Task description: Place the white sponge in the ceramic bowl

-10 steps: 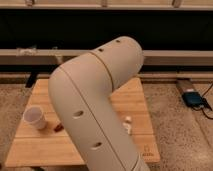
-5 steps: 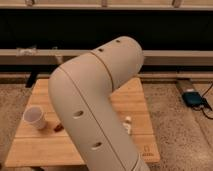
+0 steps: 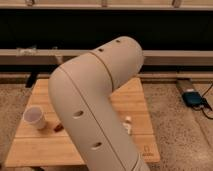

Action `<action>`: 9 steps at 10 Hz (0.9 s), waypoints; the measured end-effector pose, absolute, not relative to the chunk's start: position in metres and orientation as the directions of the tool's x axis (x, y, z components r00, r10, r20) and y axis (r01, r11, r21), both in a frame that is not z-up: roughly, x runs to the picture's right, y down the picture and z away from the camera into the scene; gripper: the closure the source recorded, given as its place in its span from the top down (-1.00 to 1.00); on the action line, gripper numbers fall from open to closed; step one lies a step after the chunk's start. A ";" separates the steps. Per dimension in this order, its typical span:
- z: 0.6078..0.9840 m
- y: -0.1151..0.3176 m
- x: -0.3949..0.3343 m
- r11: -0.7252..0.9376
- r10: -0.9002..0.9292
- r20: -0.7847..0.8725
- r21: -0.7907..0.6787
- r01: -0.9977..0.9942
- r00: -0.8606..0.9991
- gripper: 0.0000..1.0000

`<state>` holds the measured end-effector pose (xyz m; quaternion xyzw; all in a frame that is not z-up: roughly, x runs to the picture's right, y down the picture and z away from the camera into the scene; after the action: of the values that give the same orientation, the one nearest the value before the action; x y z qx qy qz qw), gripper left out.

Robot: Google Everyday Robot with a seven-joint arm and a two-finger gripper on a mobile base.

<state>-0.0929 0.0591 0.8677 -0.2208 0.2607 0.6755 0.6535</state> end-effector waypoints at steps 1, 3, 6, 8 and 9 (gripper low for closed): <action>0.868 0.059 -0.093 -0.010 0.768 -0.639 0.064 -0.998 -0.048 0.38; 0.868 0.059 -0.093 -0.010 0.768 -0.639 0.064 -0.998 -0.048 0.38; 0.868 0.059 -0.093 -0.010 0.768 -0.639 0.064 -0.998 -0.048 0.38; 0.865 0.060 -0.091 -0.006 0.771 -0.635 0.072 -0.997 -0.051 0.38; 0.855 0.061 -0.091 -0.003 0.788 -0.614 0.077 -0.997 -0.050 0.38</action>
<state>-0.0907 0.0608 0.8553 -0.2045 0.2554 0.6779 0.6583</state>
